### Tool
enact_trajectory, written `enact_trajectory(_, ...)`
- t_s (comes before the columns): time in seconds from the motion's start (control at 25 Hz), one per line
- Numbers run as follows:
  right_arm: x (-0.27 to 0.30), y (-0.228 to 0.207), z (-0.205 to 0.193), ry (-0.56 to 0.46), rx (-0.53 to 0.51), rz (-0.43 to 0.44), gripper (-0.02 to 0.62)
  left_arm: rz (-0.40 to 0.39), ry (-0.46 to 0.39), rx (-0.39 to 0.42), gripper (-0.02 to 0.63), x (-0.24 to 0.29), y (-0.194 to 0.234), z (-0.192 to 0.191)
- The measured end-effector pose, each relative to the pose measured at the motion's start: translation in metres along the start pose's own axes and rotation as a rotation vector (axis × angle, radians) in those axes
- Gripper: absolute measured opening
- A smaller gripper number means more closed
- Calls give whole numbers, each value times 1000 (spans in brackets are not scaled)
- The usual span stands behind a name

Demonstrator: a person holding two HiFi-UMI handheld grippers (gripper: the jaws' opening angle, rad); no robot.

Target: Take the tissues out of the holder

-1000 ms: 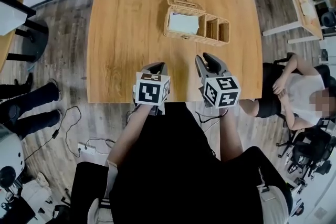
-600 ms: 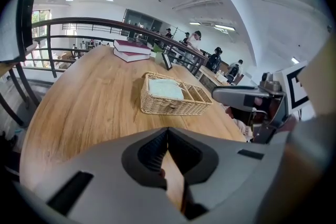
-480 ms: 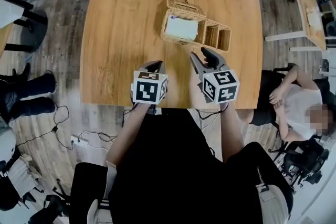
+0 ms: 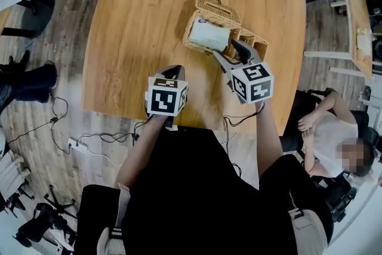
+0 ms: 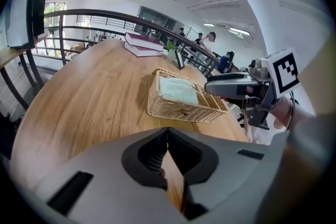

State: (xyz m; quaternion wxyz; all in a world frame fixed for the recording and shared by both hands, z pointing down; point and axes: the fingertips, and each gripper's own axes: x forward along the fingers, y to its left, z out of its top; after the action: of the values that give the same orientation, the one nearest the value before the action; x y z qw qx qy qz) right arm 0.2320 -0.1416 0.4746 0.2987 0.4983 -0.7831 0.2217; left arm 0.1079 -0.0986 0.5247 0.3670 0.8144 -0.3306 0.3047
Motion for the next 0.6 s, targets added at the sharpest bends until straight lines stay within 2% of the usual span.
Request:
enact_trajectory(0.4, 58, -14, 7, 178, -207, 118, 320, 36, 6, -98, 12, 12, 19, -5)
enact_trajectory(0.6, 83, -9, 5, 275, -260, 173, 333, 42, 6, -140, 12, 13, 30, -8)
